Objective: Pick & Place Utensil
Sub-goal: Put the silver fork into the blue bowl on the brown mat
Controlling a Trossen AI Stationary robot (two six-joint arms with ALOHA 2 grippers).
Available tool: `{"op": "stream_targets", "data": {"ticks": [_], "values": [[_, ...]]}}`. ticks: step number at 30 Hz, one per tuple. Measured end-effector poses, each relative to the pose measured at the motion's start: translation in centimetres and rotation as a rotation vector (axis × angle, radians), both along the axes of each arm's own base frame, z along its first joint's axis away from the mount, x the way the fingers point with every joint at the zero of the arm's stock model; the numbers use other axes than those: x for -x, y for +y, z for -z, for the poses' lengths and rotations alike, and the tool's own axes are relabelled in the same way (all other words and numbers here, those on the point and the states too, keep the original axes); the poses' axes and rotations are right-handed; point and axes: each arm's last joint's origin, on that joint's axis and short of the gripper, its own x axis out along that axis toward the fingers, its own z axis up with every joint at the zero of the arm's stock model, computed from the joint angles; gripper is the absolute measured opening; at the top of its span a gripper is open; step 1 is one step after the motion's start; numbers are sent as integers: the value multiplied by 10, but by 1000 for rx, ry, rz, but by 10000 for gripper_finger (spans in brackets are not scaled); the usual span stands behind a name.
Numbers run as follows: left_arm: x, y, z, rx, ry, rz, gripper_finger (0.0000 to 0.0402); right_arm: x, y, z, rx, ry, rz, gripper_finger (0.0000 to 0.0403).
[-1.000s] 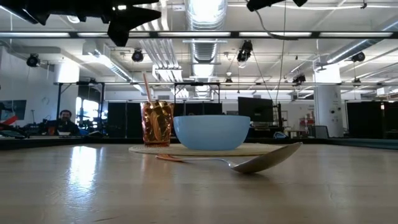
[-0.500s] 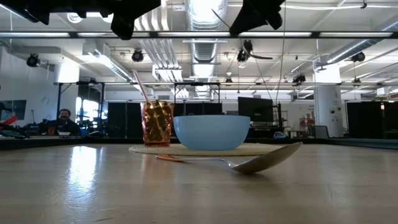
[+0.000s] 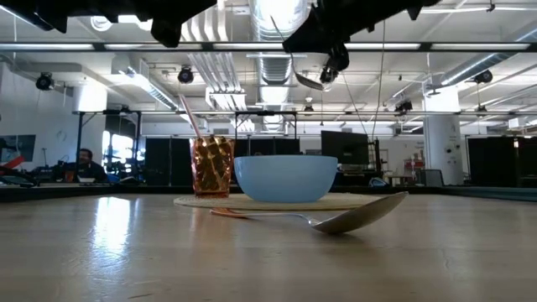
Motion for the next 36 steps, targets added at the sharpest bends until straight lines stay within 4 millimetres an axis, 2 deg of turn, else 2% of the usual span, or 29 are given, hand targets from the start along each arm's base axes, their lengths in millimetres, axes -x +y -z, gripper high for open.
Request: {"op": "stream_targets", "data": {"ticks": [5,11,15,20,27,36], "values": [[1,0,-1,-66,-6,-6,175,1,0,18,7,-124,10,13],[1,0,-2,-87,-20,-9,175,1,-3,40,51,-233,146,13],[1,0,-2,-86,-22,-10,175,-6,-6,61,61,-172,234,13],[1,0,-2,-86,-22,-9,175,-22,-8,80,0,-131,252,13],[1,0,-2,-85,-22,-9,175,-40,-11,94,-20,-88,281,13],[1,0,-2,-84,-22,-9,175,-54,-12,104,1,94,322,13]]}}
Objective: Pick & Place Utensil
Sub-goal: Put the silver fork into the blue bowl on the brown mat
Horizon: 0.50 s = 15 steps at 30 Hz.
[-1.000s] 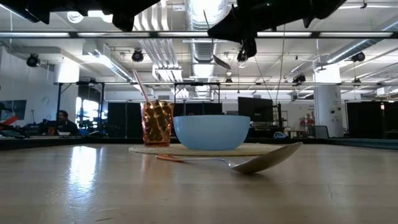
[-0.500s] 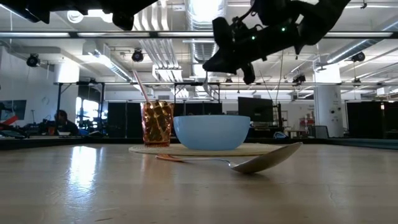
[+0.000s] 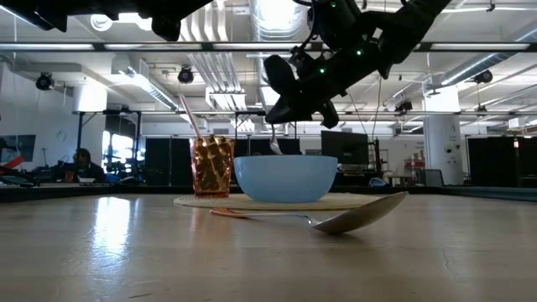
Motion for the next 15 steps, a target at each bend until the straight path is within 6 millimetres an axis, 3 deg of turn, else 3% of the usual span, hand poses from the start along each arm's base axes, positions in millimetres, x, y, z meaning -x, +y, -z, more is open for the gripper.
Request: {"op": "stream_targets", "data": {"ticks": [8,15], "values": [[0,0,0,0,0,0,175,-1,0,0,6,85,21,13],[0,0,0,0,0,0,175,-2,1,16,-7,127,24,13]]}}
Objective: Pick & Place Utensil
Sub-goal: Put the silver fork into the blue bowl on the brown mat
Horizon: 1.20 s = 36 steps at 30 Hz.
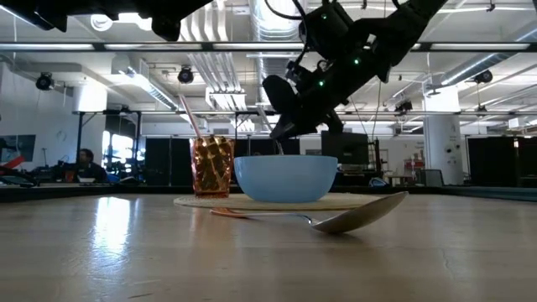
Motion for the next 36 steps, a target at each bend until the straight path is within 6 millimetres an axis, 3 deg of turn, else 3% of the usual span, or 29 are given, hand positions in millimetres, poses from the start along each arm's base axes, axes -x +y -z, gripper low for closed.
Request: {"op": "stream_targets", "data": {"ticks": [13,36], "values": [[0,0,0,0,0,0,175,-7,1,25,-5,59,-10,13],[0,0,0,0,1,0,174,-9,-3,28,107,129,-79,13]]}}
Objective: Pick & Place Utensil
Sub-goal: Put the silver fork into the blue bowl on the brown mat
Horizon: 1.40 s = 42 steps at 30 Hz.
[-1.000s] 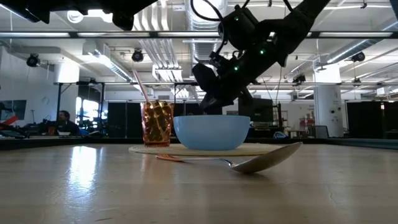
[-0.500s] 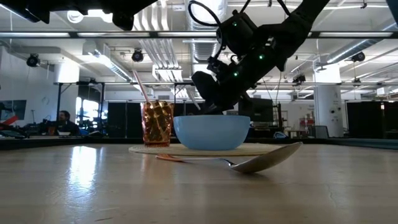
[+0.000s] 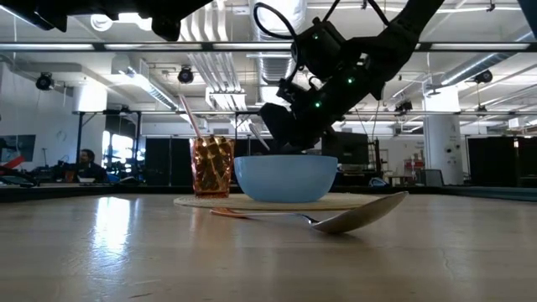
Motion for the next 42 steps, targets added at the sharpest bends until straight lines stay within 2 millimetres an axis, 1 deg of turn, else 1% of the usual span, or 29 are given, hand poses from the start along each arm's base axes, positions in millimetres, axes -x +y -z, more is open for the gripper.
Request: {"op": "stream_targets", "data": {"ticks": [25,42], "values": [[0,0,0,0,0,0,174,3,-2,5,11,32,-8,13],[0,0,0,0,0,0,174,2,-2,4,-41,-20,34,13]]}}
